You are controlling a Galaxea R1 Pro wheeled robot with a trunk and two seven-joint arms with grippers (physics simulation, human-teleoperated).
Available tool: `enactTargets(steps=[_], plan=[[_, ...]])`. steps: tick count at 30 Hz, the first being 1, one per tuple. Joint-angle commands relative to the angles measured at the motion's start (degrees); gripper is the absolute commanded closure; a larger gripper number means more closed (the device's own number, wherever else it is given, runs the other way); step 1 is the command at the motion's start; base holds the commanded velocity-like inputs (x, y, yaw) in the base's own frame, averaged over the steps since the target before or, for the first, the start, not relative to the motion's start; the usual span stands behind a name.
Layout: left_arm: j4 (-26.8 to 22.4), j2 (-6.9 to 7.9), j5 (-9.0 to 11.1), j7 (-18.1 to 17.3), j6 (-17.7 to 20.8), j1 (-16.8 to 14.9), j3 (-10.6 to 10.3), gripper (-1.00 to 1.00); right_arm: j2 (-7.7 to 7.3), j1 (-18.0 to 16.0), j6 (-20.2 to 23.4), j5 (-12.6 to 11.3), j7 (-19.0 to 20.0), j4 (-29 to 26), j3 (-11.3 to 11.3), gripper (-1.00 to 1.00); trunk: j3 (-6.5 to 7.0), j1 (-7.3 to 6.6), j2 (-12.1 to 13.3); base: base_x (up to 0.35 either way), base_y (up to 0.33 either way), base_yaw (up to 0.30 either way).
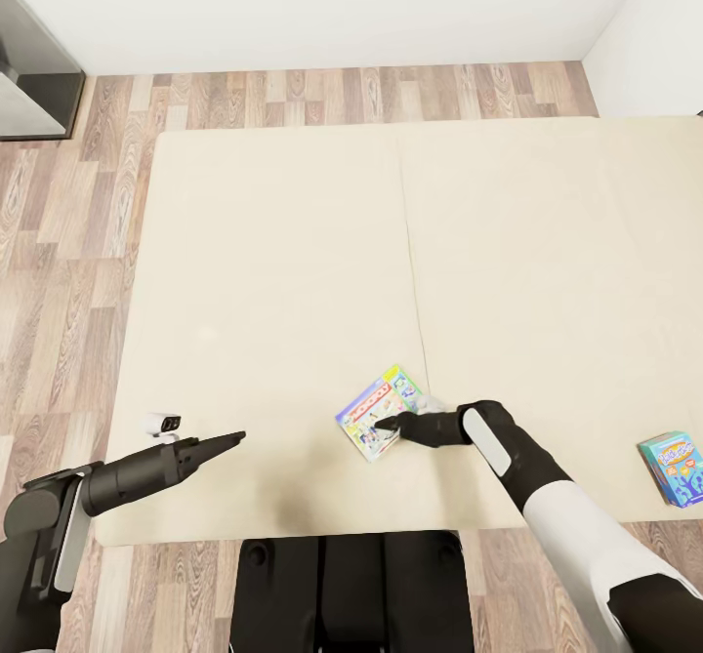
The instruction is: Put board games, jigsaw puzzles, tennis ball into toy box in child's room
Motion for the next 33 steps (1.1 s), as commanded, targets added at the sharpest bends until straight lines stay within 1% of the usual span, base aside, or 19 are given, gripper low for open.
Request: enactTargets(steps=[1,14,19,28,31,33], plan=[[0.0,0.01,0.0,-0.2,0.6,0.0,0.0,-1.0,-0.09,0.0,0.1,0.3,0.3,-0.1,0.1,-1.0,-0.06,0.03,-0.1,0.0,0.0,0.0],[0.0,-0.12,0.0,0.1,0.6,0.0,-0.1,-1.0,-0.62,-0.1,0.0,0.4,0.3,-0.2,-0.2,-1.0,-0.06,0.03,-0.1,0.0,0.0,0.0],[0.0,-0.14,-0.1,0.2,0.6,0.0,-0.2,-1.0,-1.12,0.0,0.0,0.3,0.3,-0.3,-0.2,-1.0,-0.06,0.03,-0.1,0.0,0.0,0.0],[0.0,-0.09,-0.2,0.1,0.6,0.0,-0.1,-1.0,-2.16,0.0,-0.2,0.2,0.3,-4.0,-0.3,-1.0,-0.06,0.03,-0.1,0.0,0.0,0.0],[0.0,-0.04,-0.2,0.1,0.6,0.0,-0.1,-1.0,-2.28,0.0,-1.7,0.2,0.3,-4.3,-0.3,-1.0,-0.06,0.03,-0.1,0.0,0.0,0.0],[0.0,0.01,-0.2,0.1,0.6,0.0,0.0,-1.0,-2.34,0.0,-3.7,0.0,0.2,-4.3,-0.2,-1.0,-0.06,0.03,-0.1,0.0,0.0,0.0]])
